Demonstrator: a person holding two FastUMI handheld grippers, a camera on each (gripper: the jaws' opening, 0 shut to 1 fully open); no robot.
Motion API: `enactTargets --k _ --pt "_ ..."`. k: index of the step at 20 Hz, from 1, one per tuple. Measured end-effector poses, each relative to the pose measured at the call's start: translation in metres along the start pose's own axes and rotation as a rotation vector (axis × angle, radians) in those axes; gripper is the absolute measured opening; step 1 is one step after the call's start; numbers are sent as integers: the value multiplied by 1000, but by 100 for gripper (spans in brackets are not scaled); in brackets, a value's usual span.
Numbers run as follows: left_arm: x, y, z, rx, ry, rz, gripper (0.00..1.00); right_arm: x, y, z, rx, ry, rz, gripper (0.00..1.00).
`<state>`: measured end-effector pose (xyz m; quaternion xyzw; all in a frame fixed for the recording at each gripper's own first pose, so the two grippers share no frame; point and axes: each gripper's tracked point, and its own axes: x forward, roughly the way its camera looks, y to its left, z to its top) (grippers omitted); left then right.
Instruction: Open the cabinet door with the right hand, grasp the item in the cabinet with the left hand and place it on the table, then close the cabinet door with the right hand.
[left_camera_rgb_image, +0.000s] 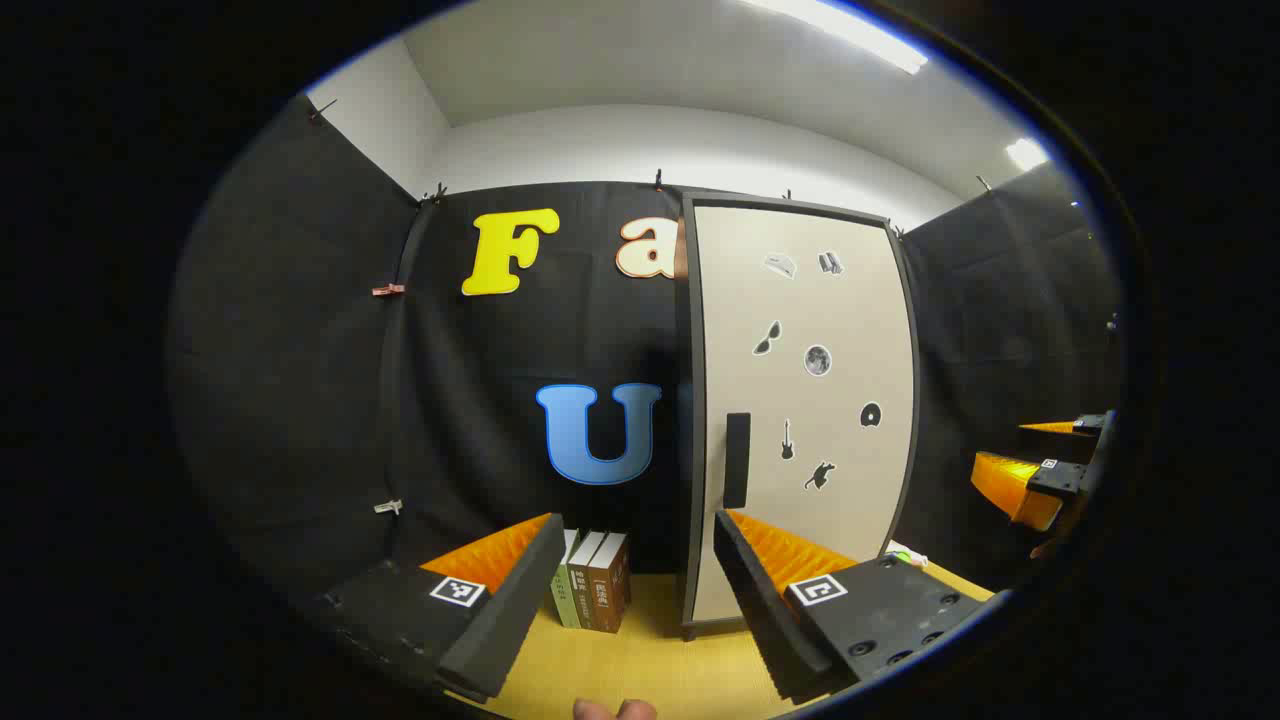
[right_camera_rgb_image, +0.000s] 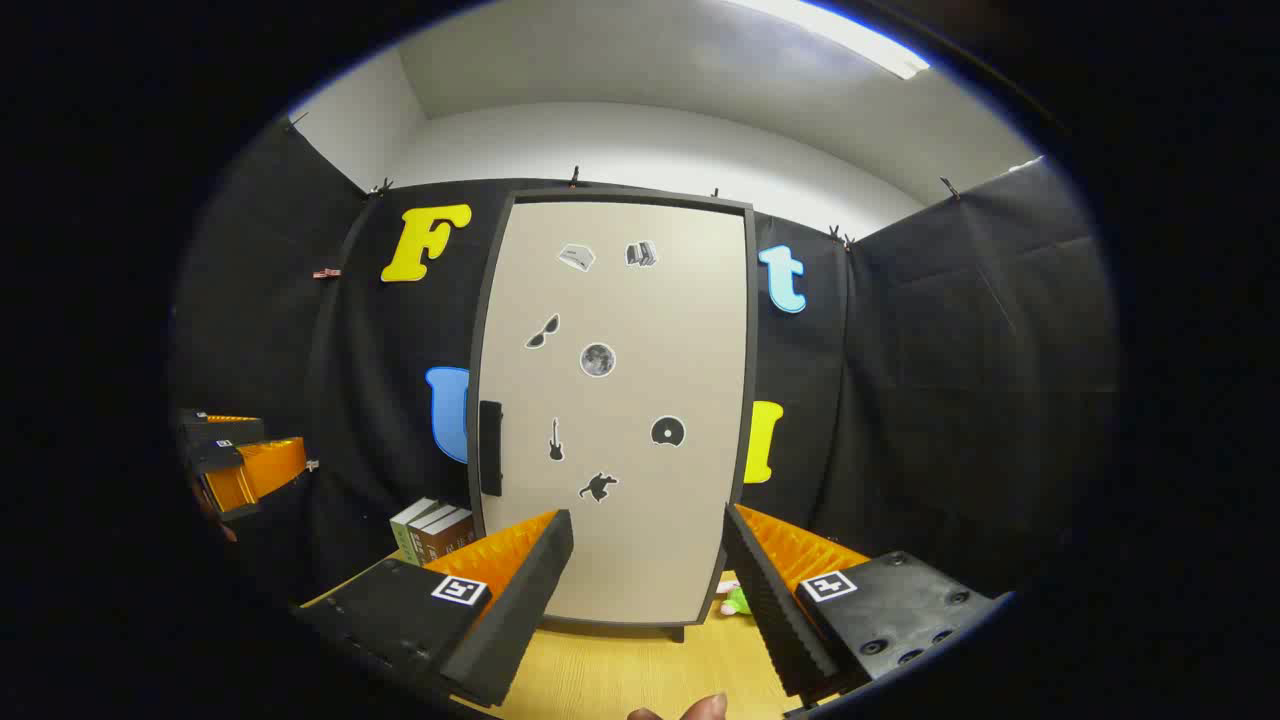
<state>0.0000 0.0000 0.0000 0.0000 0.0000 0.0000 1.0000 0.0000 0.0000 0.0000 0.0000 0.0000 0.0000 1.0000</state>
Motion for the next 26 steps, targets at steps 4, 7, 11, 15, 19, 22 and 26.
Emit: enactTargets --k 4,7,11,15,19,22,26 --pt "-4 7 1 0 -4 5 94 -2 5 3 -14 -11 -2 98" --pt "-6 11 3 4 -9 10 94 -4 10 3 -18 -11 1 97" --pt "-6 13 2 11 -10 9 94 -4 11 4 -12 -14 -8 97" --pt "-5 17 2 13 -9 7 94 -2 14 1 -8 -5 -5 98" --pt "-1 19 1 15 -10 6 94 -1 18 1 6 -1 -4 98" --pt "1 23 1 20 -13 7 94 3 22 0 6 2 -4 98" --pt "4 30 -2 17 -10 9 94 13 44 1 23 5 35 98"
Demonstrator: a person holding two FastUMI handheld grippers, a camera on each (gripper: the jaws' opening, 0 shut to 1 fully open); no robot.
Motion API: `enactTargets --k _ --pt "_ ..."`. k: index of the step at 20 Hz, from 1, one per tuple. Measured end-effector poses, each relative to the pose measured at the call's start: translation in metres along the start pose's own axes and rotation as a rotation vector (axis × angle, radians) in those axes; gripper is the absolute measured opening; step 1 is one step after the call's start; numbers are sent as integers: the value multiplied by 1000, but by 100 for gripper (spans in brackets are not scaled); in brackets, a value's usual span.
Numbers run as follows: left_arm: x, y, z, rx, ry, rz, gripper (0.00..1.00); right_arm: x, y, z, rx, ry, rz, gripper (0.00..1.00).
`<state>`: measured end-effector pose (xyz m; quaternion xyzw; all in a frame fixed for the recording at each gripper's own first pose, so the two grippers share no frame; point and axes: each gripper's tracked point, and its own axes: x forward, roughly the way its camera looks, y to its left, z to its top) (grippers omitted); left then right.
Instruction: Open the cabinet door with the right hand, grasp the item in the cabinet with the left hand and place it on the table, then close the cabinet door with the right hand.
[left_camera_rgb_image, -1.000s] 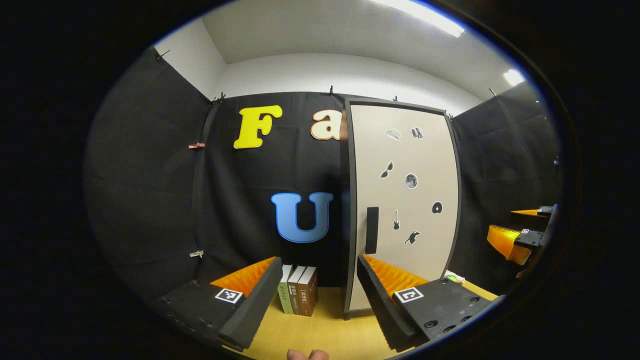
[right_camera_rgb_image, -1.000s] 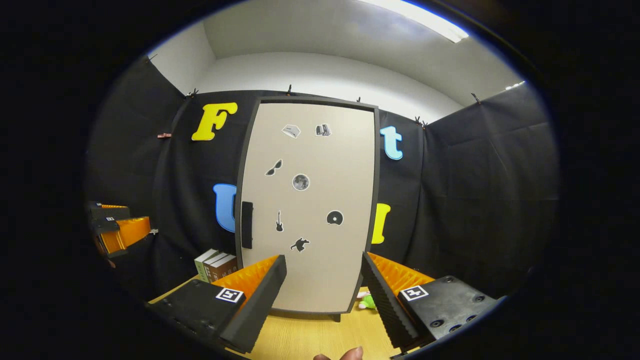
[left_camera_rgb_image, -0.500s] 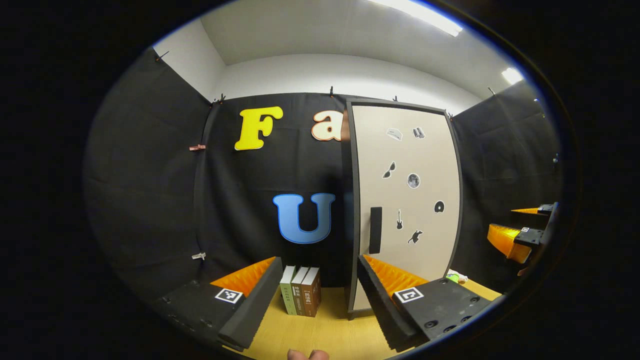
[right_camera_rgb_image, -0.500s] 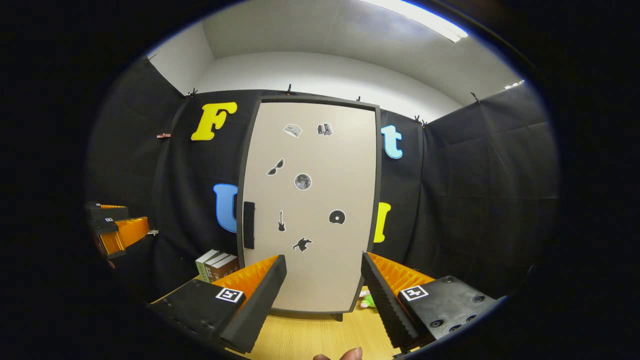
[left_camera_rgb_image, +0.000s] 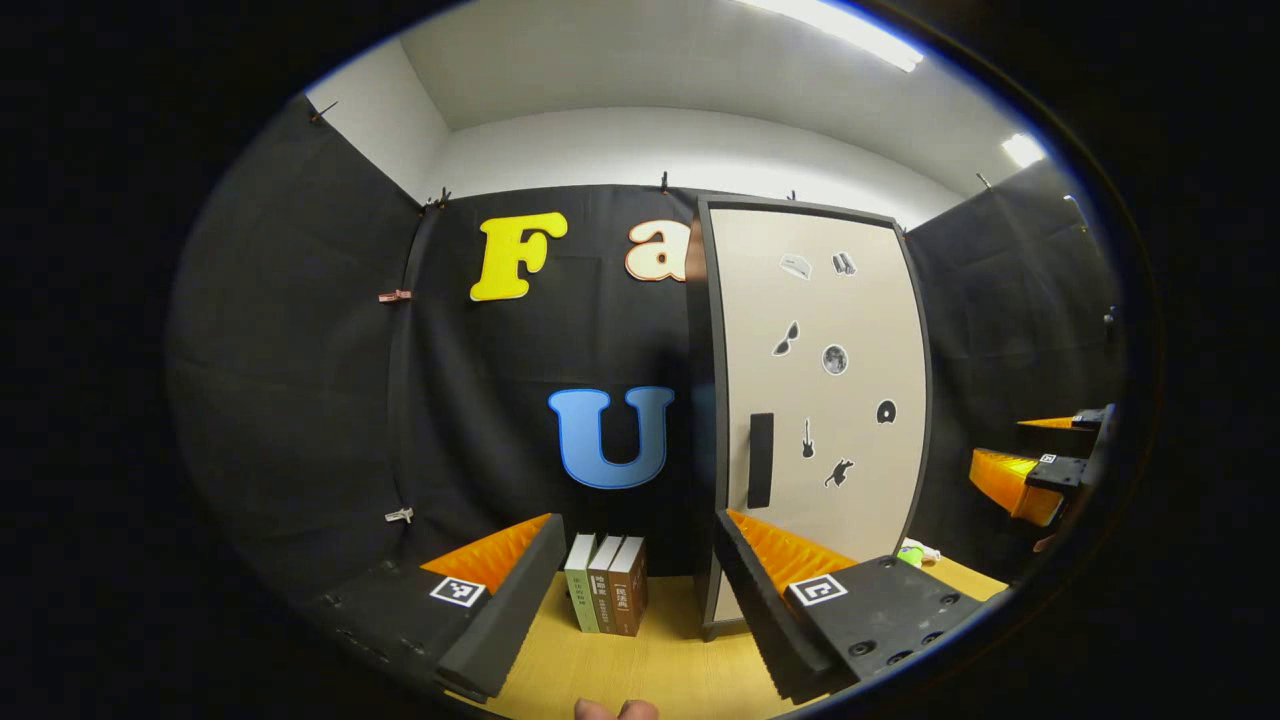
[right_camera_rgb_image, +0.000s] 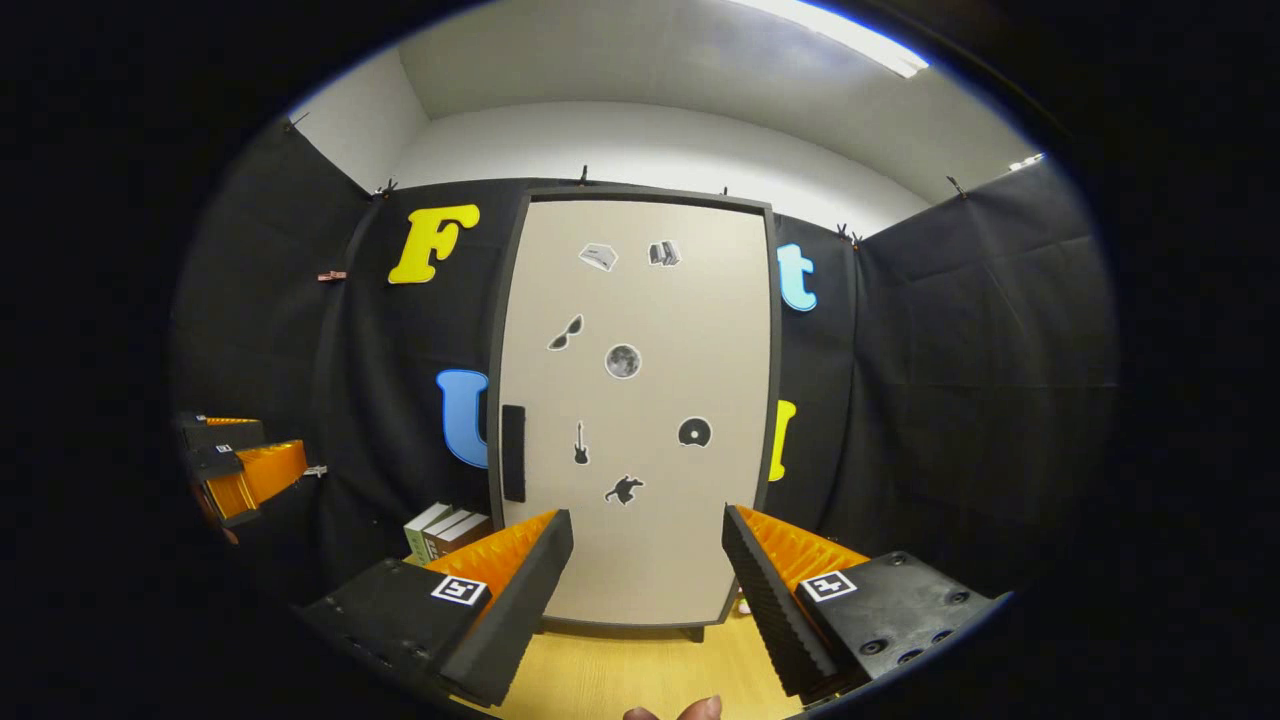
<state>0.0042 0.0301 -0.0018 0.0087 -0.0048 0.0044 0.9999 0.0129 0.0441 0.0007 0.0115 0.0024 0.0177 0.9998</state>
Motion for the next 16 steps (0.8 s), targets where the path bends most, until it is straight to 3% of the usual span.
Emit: enactTargets --k 7,16 --pt "6 30 -11 -3 14 29 94 63 73 -1 67 14 102 98" --pt "11 73 -32 -22 51 71 94 177 139 -26 36 16 87 98"
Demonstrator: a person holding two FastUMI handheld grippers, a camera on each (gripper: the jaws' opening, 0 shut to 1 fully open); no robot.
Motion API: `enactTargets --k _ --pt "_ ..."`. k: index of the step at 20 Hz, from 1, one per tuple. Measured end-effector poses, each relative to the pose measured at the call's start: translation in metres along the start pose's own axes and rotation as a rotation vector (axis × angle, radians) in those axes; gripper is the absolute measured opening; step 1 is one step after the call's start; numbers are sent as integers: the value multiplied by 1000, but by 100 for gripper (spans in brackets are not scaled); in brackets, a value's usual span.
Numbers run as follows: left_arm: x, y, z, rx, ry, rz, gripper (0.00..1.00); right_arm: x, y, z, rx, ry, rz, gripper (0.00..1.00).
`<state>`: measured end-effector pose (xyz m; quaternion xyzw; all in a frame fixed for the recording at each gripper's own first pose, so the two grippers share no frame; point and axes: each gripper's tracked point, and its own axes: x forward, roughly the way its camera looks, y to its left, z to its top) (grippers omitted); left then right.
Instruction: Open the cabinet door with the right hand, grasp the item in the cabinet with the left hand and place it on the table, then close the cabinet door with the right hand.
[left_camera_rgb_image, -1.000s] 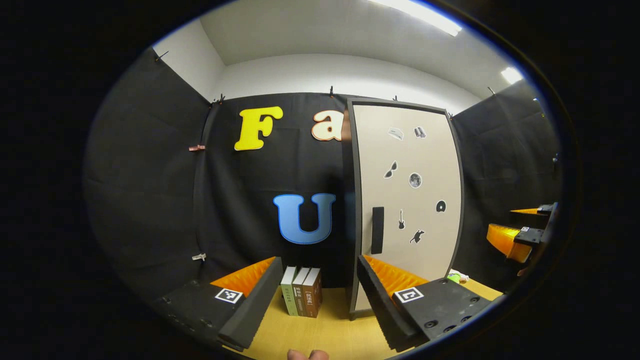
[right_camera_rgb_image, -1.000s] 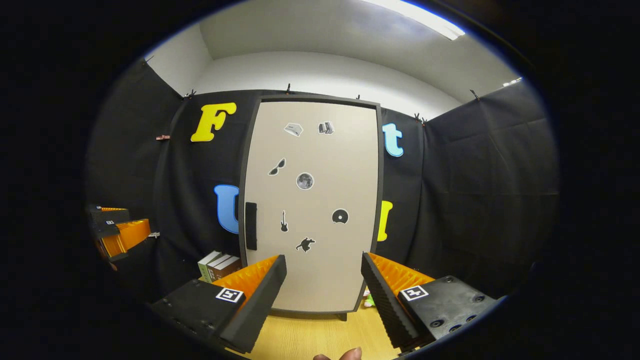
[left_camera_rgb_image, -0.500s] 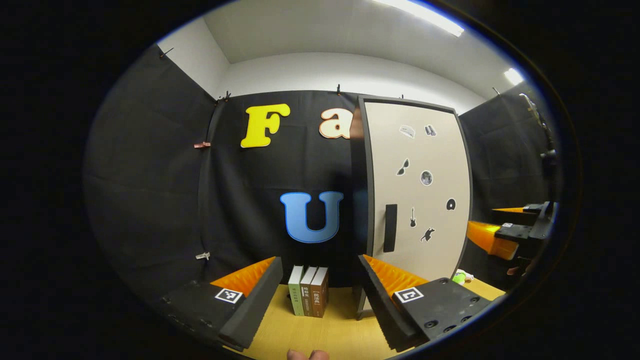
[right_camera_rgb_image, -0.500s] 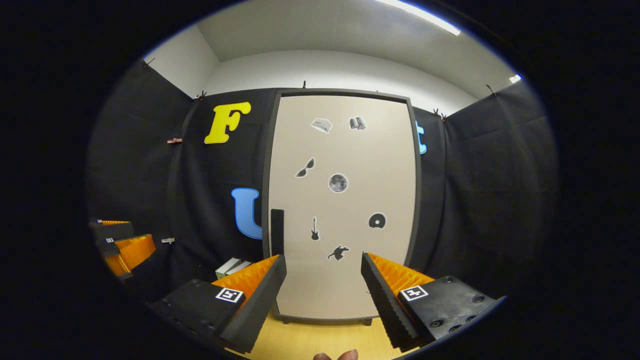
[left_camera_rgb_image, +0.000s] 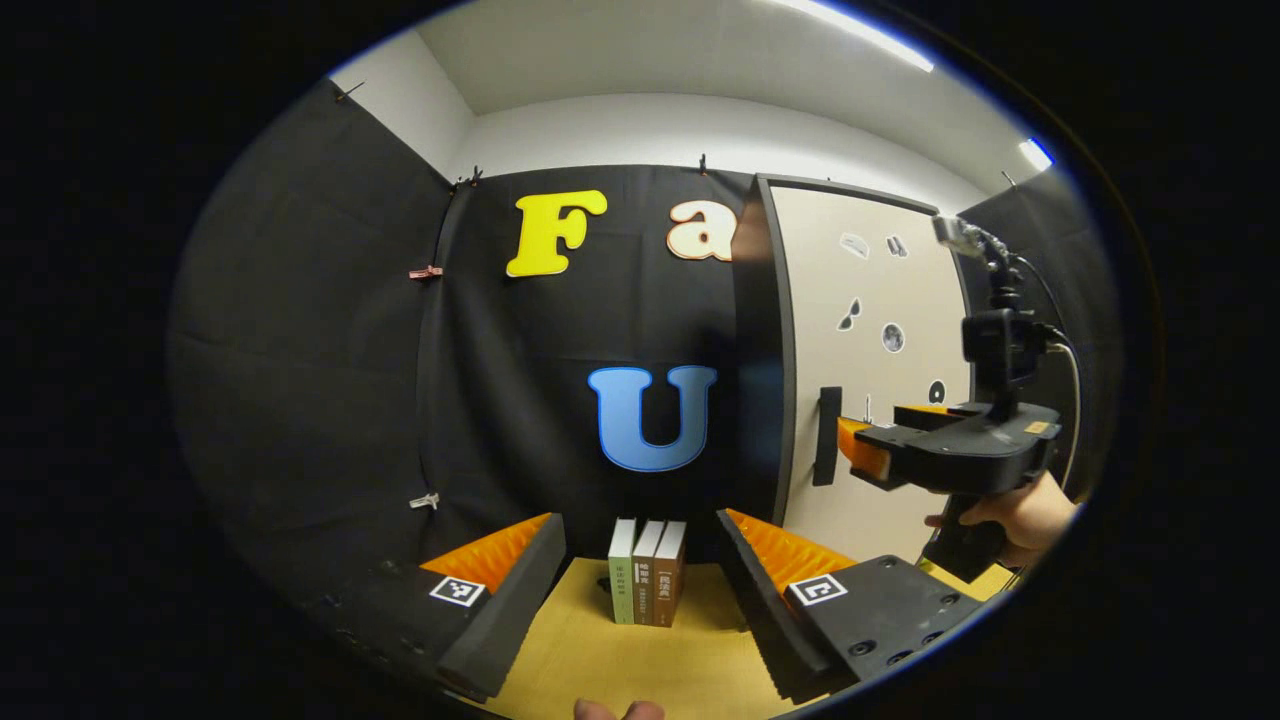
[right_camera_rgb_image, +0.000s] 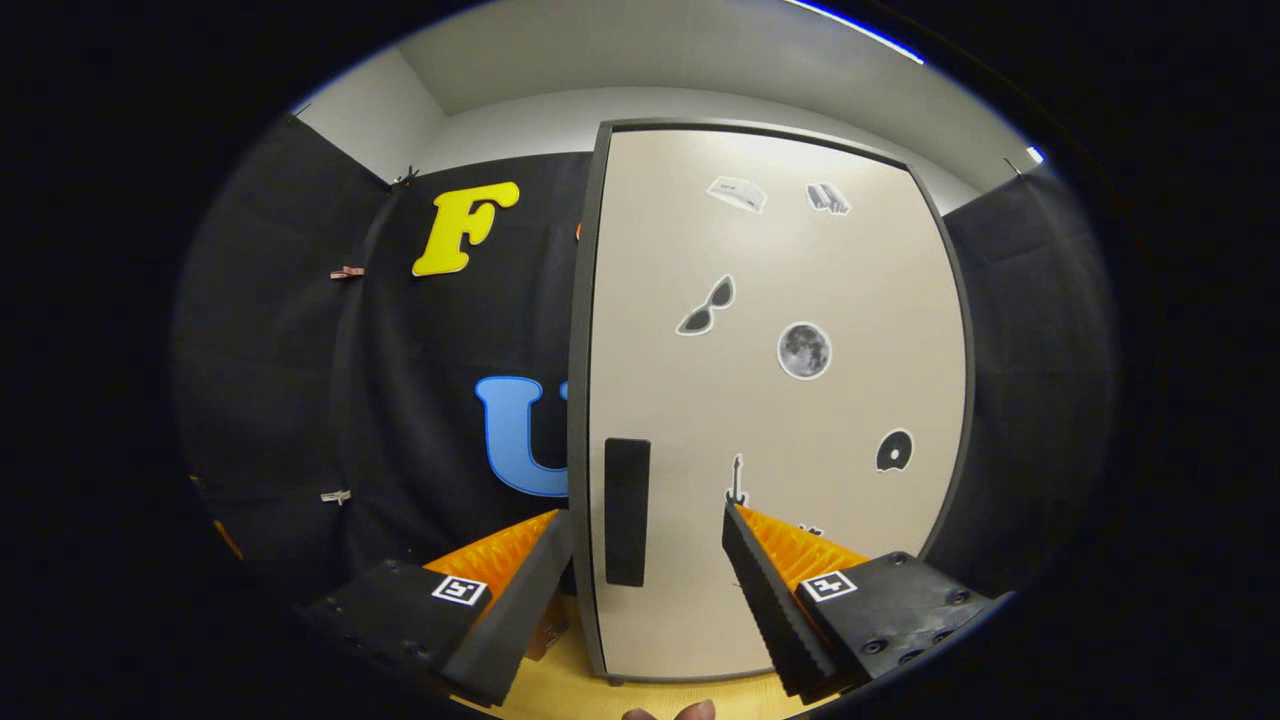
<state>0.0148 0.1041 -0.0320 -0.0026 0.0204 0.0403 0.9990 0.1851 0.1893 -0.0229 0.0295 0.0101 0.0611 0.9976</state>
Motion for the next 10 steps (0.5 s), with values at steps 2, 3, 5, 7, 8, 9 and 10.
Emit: enactTargets --k 2,3,5,7,8,9,10 --pt "0 11 -5 -5 10 9 94 22 1 -9 -10 14 -20 98" --pt "0 16 -7 -5 15 14 95 33 2 -15 -13 22 -23 98" --pt "1 24 -12 -6 27 22 94 48 8 -26 1 42 -17 97" --pt "3 30 -18 -15 40 26 94 61 8 -34 17 56 -35 84" --pt "4 34 -19 -21 45 28 94 63 4 -38 13 73 -65 74" --pt "3 36 -21 -26 49 30 95 65 5 -35 13 52 -66 58" --pt "3 39 -23 -29 52 33 95 66 10 -37 -14 49 -43 50"
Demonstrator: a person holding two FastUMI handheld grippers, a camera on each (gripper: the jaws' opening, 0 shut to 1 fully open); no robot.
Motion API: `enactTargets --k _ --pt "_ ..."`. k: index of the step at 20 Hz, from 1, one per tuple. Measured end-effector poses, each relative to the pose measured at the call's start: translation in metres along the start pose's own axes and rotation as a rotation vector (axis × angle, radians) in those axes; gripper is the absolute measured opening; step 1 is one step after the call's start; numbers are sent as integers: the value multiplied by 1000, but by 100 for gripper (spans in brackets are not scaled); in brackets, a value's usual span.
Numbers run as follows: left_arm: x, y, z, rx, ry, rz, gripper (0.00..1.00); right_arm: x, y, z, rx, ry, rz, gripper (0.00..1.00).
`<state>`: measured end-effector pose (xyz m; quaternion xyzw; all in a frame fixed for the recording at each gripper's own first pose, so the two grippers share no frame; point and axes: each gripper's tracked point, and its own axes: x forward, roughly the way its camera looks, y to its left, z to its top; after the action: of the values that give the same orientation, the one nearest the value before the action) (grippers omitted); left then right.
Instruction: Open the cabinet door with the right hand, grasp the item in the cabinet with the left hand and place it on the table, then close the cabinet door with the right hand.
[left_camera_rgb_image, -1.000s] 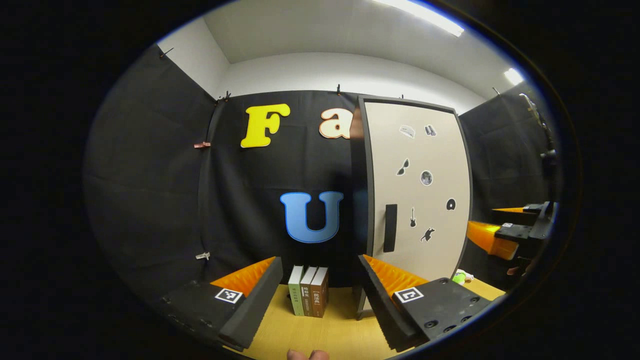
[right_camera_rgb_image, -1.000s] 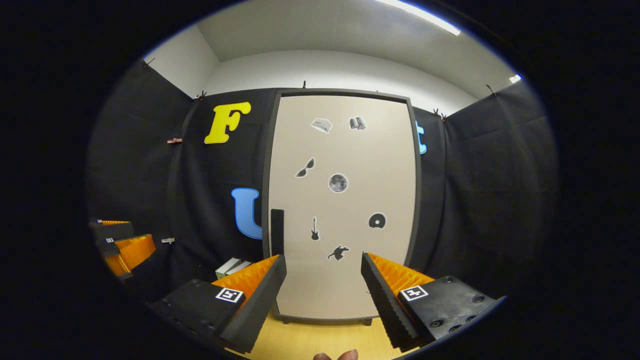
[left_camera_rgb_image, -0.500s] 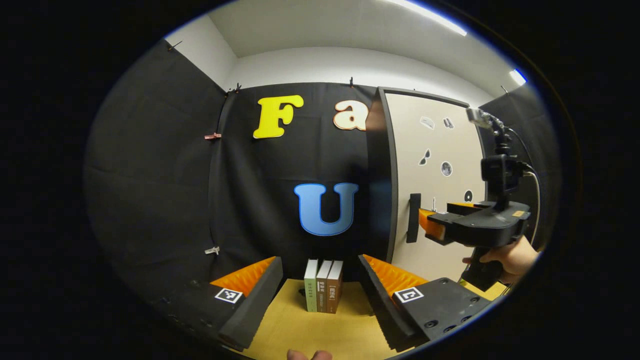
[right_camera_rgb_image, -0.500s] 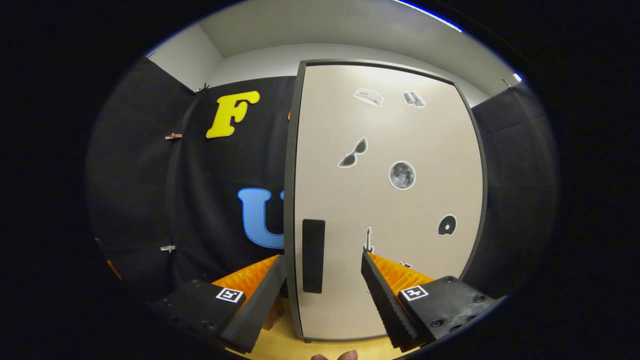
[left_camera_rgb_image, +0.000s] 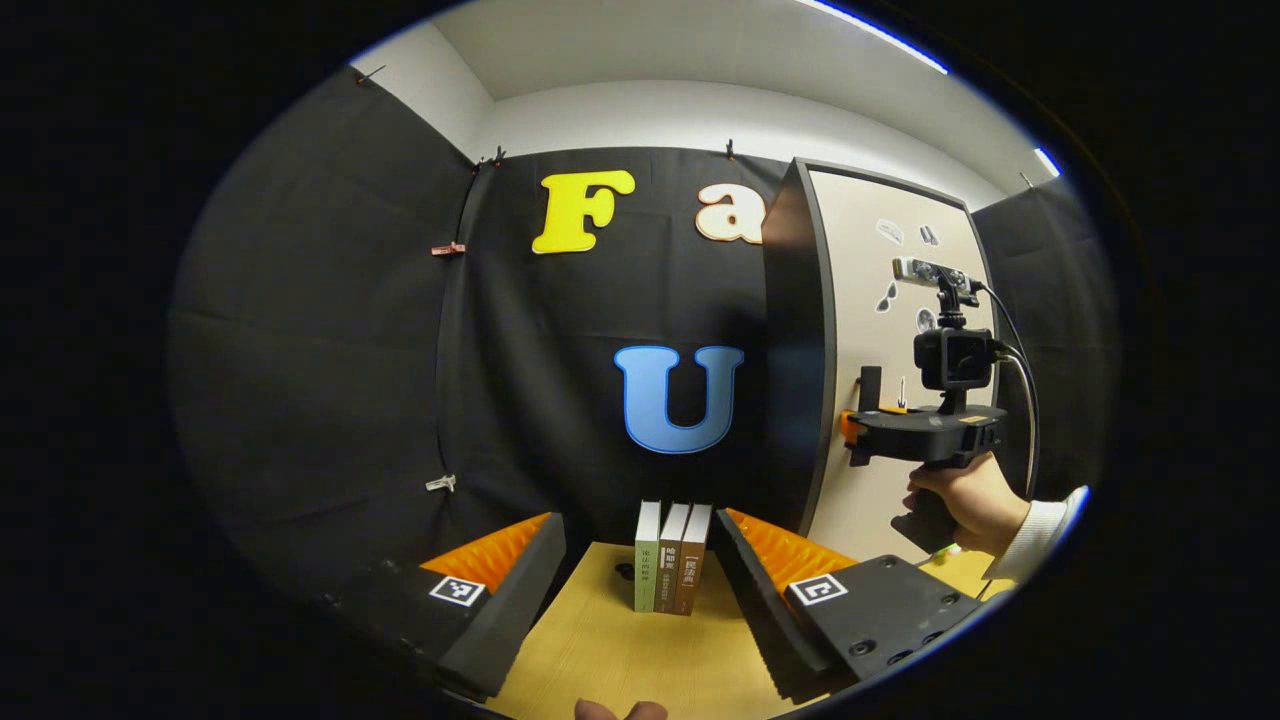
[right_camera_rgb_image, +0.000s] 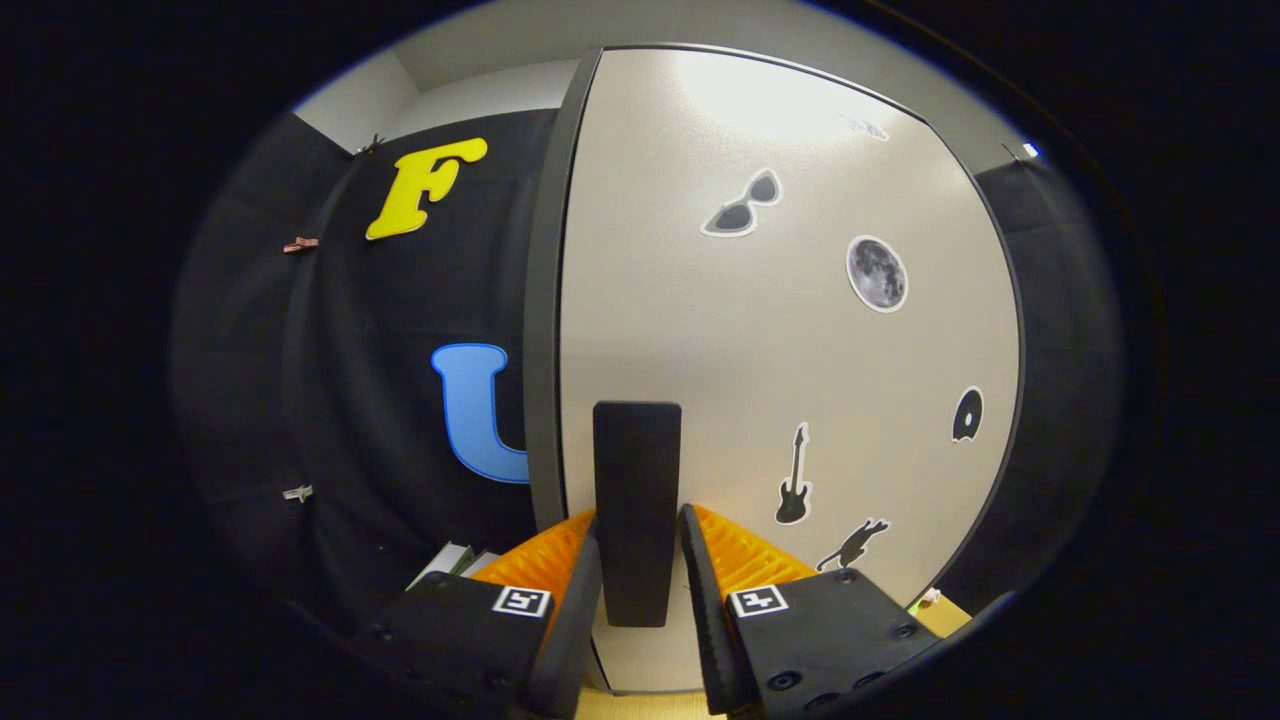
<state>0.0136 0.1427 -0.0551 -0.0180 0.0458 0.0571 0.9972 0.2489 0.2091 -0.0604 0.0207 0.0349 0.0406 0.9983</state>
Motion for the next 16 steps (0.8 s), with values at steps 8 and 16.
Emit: enactTargets --k 8,16 --pt "0 2 5 -11 -9 -8 95 -23 0 -1 3 50 68 19" --pt "-30 -18 8 -2 -18 -10 95 -78 -10 4 41 64 158 19"
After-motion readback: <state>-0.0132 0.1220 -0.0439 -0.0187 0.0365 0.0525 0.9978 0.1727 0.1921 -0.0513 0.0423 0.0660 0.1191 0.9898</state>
